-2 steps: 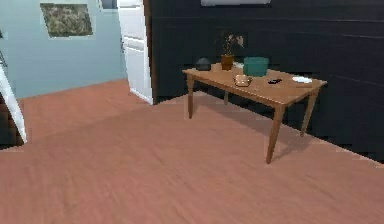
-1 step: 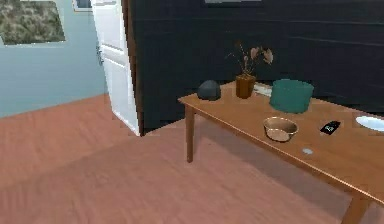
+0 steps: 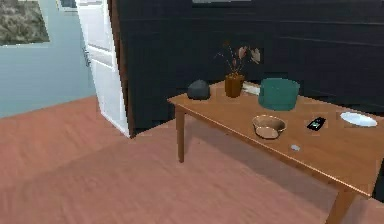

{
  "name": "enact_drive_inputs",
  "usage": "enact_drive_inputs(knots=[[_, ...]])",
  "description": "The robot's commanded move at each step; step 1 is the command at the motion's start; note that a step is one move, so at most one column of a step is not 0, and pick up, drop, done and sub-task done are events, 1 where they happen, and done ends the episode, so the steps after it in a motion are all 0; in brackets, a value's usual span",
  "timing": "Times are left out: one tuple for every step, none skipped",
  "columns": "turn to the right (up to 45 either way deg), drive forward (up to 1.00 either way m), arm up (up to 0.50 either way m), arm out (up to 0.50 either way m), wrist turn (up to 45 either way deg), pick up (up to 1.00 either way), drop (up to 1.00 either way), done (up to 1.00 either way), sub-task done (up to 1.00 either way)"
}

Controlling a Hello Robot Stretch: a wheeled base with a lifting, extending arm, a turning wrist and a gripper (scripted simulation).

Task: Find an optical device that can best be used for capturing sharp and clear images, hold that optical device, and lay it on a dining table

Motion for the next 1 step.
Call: enact_drive_inputs(knots=[[0.0,0.9,0.0,0.0,0.0,0.0,0.0,0.0,0.0]])
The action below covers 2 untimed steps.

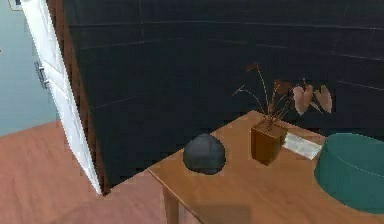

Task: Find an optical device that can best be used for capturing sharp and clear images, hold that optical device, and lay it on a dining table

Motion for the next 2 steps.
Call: enact_drive_inputs(knots=[[-45.0,0.0,0.0,0.0,0.0,0.0,0.0,0.0,0.0],[-45.0,0.0,0.0,0.0,0.0,0.0,0.0,0.0,0.0]])
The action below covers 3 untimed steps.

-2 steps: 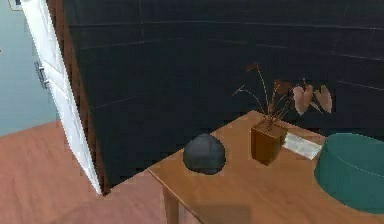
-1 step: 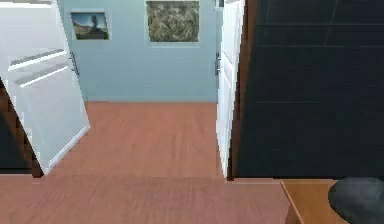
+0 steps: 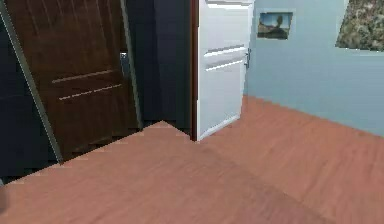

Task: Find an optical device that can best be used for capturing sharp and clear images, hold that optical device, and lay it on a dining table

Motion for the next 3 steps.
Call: enact_drive_inputs(knots=[[-45.0,0.0,0.0,0.0,0.0,0.0,0.0,0.0,0.0],[-39.0,0.0,0.0,0.0,0.0,0.0,0.0,0.0,0.0],[45.0,0.0,0.0,0.0,0.0,0.0,0.0,0.0,0.0]])
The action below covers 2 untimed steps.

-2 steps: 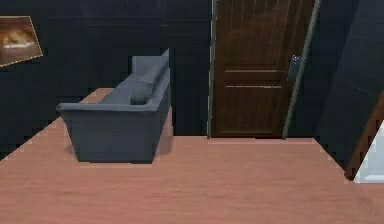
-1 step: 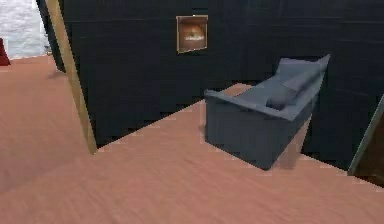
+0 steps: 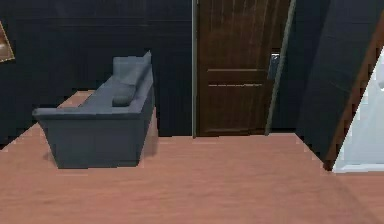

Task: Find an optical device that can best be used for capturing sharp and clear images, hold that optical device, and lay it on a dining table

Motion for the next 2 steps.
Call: enact_drive_inputs(knots=[[45.0,0.0,0.0,0.0,0.0,0.0,0.0,0.0,0.0],[45.0,0.0,0.0,0.0,0.0,0.0,0.0,0.0,0.0]])
